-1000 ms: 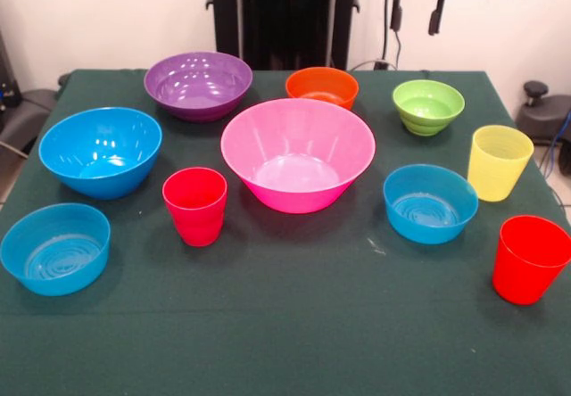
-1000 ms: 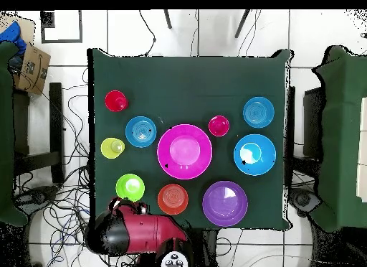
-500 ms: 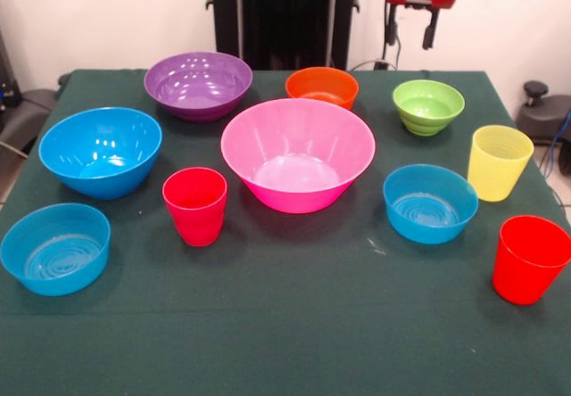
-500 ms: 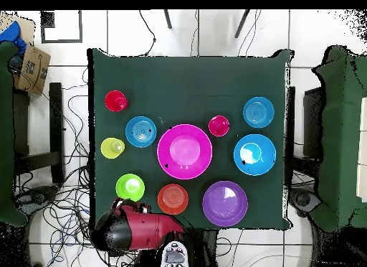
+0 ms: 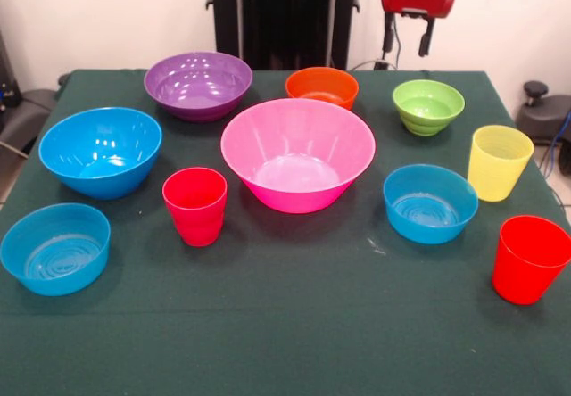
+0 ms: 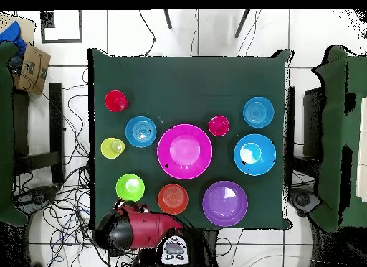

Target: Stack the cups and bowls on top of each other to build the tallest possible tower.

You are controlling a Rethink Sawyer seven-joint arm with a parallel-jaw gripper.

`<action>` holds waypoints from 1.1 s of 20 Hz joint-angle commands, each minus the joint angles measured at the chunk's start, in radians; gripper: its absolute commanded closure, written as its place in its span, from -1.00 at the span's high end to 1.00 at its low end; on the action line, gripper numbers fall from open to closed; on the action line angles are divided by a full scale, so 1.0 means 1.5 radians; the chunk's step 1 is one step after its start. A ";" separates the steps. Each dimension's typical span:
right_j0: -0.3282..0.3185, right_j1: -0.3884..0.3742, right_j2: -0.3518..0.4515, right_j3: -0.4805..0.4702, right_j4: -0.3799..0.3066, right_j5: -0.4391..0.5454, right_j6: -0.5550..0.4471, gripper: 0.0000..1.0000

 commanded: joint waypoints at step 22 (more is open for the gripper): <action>0.043 0.144 0.014 -0.161 0.024 -0.098 0.102 1.00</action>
